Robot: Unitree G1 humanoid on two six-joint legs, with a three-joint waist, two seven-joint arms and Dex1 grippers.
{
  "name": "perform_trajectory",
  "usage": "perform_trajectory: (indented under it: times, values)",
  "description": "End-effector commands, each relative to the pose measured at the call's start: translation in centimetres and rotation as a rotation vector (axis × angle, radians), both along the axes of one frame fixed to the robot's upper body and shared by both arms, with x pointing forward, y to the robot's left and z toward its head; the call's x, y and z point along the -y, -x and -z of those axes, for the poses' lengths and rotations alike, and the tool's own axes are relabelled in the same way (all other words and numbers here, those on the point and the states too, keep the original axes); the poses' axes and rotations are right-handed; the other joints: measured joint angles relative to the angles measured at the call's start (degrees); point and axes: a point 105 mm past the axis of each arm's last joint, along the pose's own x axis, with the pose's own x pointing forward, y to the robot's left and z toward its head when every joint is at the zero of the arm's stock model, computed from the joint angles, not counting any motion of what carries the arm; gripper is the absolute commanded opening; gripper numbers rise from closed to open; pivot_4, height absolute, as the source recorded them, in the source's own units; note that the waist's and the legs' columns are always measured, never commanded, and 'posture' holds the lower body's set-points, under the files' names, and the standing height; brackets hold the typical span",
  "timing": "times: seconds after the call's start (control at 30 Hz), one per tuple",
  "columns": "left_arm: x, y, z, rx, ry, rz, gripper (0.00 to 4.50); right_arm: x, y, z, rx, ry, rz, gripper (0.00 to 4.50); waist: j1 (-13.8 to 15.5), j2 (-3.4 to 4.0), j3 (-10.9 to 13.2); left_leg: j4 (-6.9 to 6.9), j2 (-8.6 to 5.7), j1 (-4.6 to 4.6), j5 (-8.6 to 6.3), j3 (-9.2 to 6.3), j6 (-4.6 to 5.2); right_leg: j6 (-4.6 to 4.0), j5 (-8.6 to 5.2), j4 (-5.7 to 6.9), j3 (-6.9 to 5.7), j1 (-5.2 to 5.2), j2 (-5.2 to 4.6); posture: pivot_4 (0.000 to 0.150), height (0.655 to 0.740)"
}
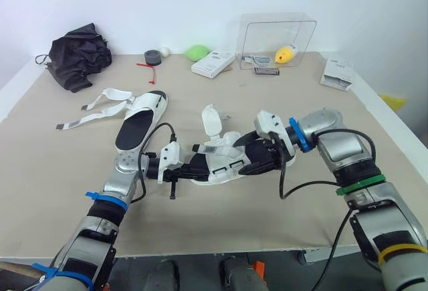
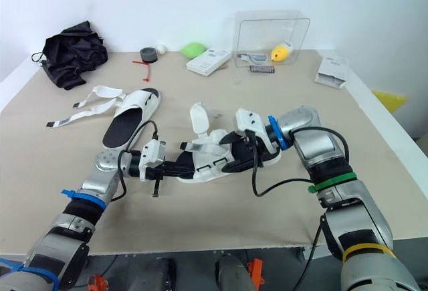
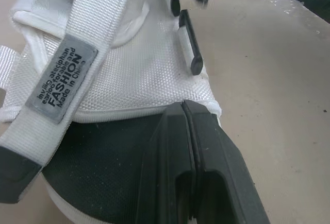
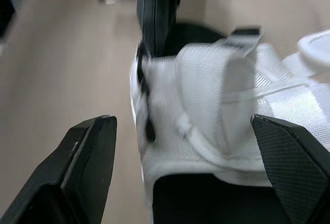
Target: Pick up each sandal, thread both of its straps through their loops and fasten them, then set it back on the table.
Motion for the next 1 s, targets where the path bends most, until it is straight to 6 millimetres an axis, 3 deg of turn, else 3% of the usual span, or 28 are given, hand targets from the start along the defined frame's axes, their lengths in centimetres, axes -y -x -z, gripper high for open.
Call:
perform_trajectory:
  times: [0.03,0.27,0.47,0.77,1.0]
  values:
    - [-0.3,0.7,2.0,-0.072,-0.058,0.002,0.00,-0.7,-0.5,-2.9,-0.034,-0.061,0.019,4.47,0.0,0.02,0.0,0.00,0.00,-0.02,0.00,0.00,0.00,0.00,0.00,0.02,0.00,-0.03,0.00,0.150,0.7400]
    - [-0.3,0.7,2.1,-0.073,-0.057,-0.002,0.00,-2.2,-2.0,-4.7,-0.157,-0.089,0.095,4.47,0.0,0.04,0.0,-0.02,-0.01,-0.26,-0.06,-0.04,-0.01,0.10,-0.02,0.02,-0.06,-0.23,0.00,0.150,0.7400]
    - [-0.2,0.9,2.3,-0.076,-0.057,0.001,0.00,-4.3,-3.8,-3.9,-0.258,-0.019,0.256,4.47,0.0,0.05,0.0,-0.02,-0.01,-0.34,-0.09,-0.09,0.00,0.11,-0.03,0.02,-0.12,-0.28,0.01,0.150,0.7400]
    - [0.0,0.9,2.4,-0.075,-0.054,0.003,0.00,-6.7,-1.1,-3.8,-0.384,0.070,0.179,4.47,0.1,0.07,0.0,0.03,-0.05,-0.62,-0.10,-0.27,-0.02,0.12,-0.04,0.02,-0.26,-0.42,0.00,0.150,0.7400]
    - [0.1,0.9,2.4,-0.076,-0.052,0.002,0.00,-5.9,-1.0,-1.4,-0.389,0.171,0.225,4.47,0.1,0.09,0.0,0.12,-0.06,-0.67,-0.10,-0.45,-0.03,0.13,-0.05,0.02,-0.46,-0.37,0.00,0.150,0.7400]
